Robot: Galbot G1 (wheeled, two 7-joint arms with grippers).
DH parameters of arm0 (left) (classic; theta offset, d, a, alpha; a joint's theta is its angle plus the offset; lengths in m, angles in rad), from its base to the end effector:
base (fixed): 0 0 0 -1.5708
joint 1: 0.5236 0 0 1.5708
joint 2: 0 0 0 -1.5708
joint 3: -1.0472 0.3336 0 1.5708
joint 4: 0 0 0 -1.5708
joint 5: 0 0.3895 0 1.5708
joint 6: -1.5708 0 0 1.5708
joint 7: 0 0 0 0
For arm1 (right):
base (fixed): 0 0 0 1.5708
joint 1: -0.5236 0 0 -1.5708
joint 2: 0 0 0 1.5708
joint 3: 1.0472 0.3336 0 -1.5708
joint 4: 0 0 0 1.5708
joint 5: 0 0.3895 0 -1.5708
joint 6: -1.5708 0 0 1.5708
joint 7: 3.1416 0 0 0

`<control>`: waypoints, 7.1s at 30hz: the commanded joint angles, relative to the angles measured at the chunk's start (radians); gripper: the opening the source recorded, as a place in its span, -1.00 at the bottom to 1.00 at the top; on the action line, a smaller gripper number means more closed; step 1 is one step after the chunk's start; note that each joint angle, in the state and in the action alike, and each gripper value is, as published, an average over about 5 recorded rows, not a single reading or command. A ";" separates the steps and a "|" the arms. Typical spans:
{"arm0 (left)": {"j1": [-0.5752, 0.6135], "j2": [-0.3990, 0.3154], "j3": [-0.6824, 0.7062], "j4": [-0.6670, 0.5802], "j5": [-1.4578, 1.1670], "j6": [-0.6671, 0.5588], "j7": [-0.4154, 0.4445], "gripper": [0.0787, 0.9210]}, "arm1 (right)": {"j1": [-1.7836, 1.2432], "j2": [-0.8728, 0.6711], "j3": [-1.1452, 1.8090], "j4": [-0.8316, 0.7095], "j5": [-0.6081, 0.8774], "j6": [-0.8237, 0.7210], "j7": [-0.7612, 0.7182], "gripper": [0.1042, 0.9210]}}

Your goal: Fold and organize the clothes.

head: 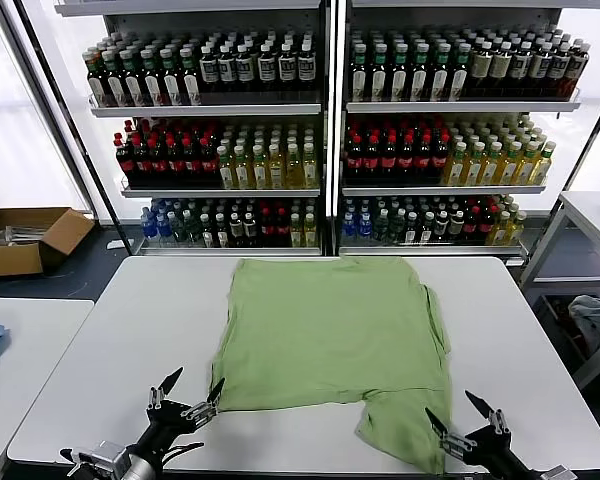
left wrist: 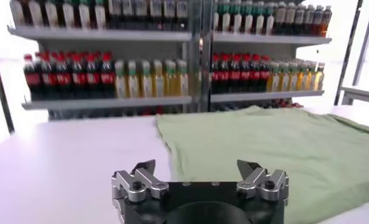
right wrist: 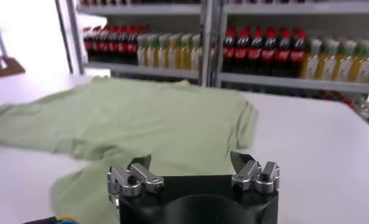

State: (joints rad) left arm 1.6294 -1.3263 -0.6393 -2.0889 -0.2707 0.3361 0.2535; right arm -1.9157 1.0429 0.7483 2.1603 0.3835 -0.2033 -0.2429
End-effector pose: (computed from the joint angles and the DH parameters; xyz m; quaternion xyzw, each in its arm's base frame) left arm 0.2109 0.0720 -0.2910 -0.1352 -0.9718 0.0237 0.1918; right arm 0.1544 -0.1213 -0.2828 0.1791 -0.9552 0.0583 0.2283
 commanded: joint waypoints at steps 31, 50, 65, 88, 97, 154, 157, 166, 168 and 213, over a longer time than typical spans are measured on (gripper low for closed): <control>-0.019 0.020 0.131 0.073 -0.027 0.076 -0.106 -0.25 | -0.010 0.041 -0.079 -0.018 -0.022 -0.007 0.031 -0.65; 0.188 0.001 0.083 -0.155 0.036 0.071 -0.126 -0.97 | -0.196 0.080 0.019 0.087 0.045 0.188 -0.071 -1.00; 0.289 0.010 0.052 -0.252 0.048 0.087 -0.141 -0.97 | -0.292 0.102 0.053 0.195 0.122 0.228 -0.069 -1.00; -0.210 0.326 0.087 0.014 -0.229 0.128 -0.152 -0.97 | 0.577 -0.074 -0.191 -0.093 0.337 0.006 0.142 -1.00; -0.376 0.318 0.165 0.215 -0.275 0.147 -0.154 -0.97 | 0.786 -0.062 -0.401 -0.367 0.266 -0.013 0.156 -1.00; -0.185 0.125 0.121 0.136 -0.200 0.203 -0.128 0.17 | 0.444 0.049 -0.271 -0.195 0.105 -0.225 0.292 -0.54; -0.184 0.130 0.114 0.126 -0.204 0.202 -0.127 -0.03 | 0.439 0.048 -0.269 -0.193 0.107 -0.224 0.290 -0.76; -0.171 0.143 0.104 0.118 -0.214 0.198 -0.105 -0.65 | 0.403 0.047 -0.255 -0.175 0.104 -0.215 0.275 -0.99; -0.157 0.147 0.100 0.110 -0.212 0.198 -0.089 -0.79 | 0.387 0.044 -0.247 -0.161 0.105 -0.214 0.271 -0.99; 0.271 0.123 -0.278 -0.155 -0.073 0.212 -0.029 -0.31 | 0.111 0.004 0.011 0.128 0.260 -0.120 0.259 -0.24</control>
State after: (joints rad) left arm 1.9063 -1.2016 -0.8164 -2.2657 -0.3437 0.5398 0.2165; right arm -1.9266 1.0888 0.6720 2.3337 0.4837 -0.3802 0.0144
